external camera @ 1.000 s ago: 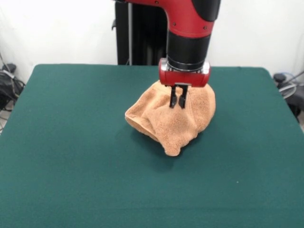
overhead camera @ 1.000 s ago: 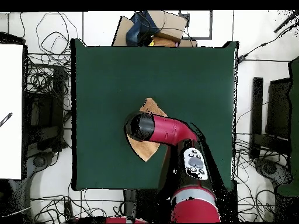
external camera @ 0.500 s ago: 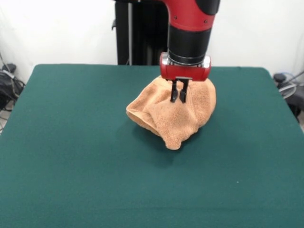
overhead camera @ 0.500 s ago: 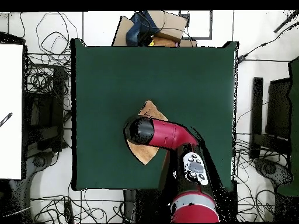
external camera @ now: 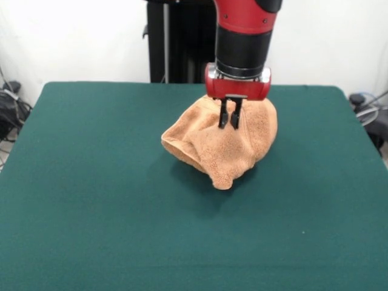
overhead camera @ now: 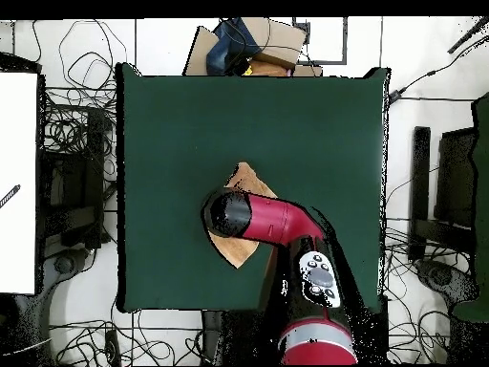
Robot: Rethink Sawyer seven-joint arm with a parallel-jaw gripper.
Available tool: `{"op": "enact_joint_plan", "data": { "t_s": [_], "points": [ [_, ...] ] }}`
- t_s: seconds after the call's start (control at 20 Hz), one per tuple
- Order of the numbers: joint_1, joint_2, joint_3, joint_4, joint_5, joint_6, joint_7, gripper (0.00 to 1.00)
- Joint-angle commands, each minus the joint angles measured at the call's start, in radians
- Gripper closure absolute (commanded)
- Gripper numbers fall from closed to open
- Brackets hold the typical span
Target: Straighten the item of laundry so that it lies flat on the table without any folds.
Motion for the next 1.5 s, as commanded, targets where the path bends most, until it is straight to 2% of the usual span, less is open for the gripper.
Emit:
{"op": "enact_joint_plan", "data": {
  "t_s": [0.05, 1.1, 1.5],
  "points": [
    [0.014, -0.025, 0.048, 0.015, 0.058, -0.01, 0.212, 1.0],
    [-0.009, -0.05, 0.07, 0.013, 0.12, 0.029, 0.186, 1.0],
    [0.02, -0.075, 0.04, -0.01, 0.118, 0.057, 0.188, 1.0]
  ]
}}
